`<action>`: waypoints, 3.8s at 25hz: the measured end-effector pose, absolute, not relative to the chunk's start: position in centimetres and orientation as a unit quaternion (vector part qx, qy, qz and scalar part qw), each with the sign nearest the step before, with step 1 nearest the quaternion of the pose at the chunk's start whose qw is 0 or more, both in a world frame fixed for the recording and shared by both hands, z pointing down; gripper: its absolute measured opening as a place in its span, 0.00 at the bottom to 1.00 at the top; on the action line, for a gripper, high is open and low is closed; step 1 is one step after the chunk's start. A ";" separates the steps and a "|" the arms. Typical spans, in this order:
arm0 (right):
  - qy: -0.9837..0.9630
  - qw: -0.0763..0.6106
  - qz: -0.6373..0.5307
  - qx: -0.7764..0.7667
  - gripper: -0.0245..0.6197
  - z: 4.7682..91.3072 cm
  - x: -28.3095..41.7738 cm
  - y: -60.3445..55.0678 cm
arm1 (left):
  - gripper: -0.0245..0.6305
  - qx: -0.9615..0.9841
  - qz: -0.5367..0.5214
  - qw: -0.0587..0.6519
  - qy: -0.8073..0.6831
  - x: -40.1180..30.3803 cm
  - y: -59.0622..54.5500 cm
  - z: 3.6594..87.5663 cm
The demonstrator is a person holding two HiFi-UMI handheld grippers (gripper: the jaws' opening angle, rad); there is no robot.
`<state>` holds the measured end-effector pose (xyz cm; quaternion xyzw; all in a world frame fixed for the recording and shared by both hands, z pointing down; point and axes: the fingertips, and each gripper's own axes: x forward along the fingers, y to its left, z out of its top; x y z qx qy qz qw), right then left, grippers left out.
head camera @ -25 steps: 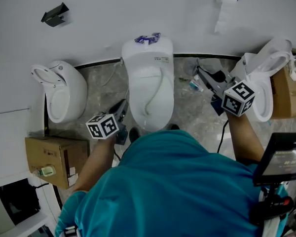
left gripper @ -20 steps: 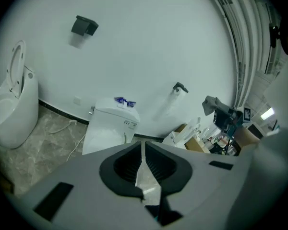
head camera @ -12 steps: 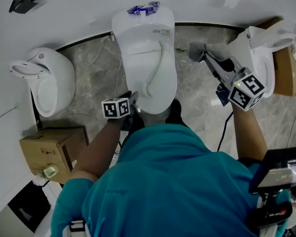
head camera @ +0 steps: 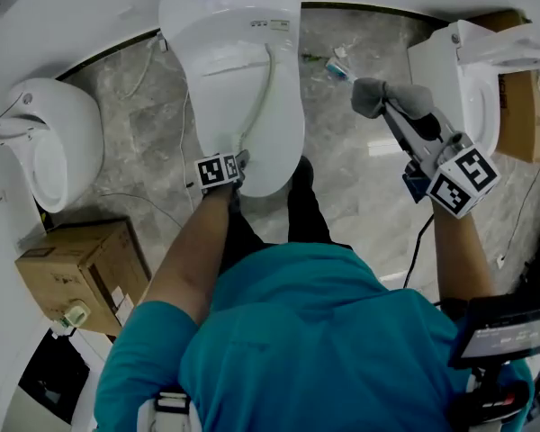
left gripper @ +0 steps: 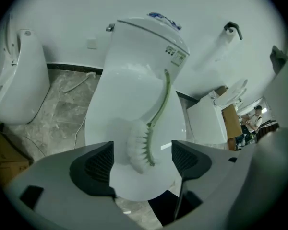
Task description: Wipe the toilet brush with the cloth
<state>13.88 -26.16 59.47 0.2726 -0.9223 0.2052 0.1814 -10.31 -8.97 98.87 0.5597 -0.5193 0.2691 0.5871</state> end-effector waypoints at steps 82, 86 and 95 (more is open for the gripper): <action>-0.906 0.232 -0.333 0.121 0.09 37.2 -6.1 -18.6 | 0.28 0.841 0.078 0.446 -0.296 -7.8 -18.1 46.6; -0.905 0.226 -0.335 0.133 0.09 36.3 -5.7 -19.1 | 0.28 0.843 0.093 0.437 -0.301 -7.9 -18.1 46.9; -0.903 0.219 -0.339 0.147 0.09 35.1 -5.5 -19.5 | 0.28 0.845 0.125 0.413 -0.316 -8.8 -18.0 47.6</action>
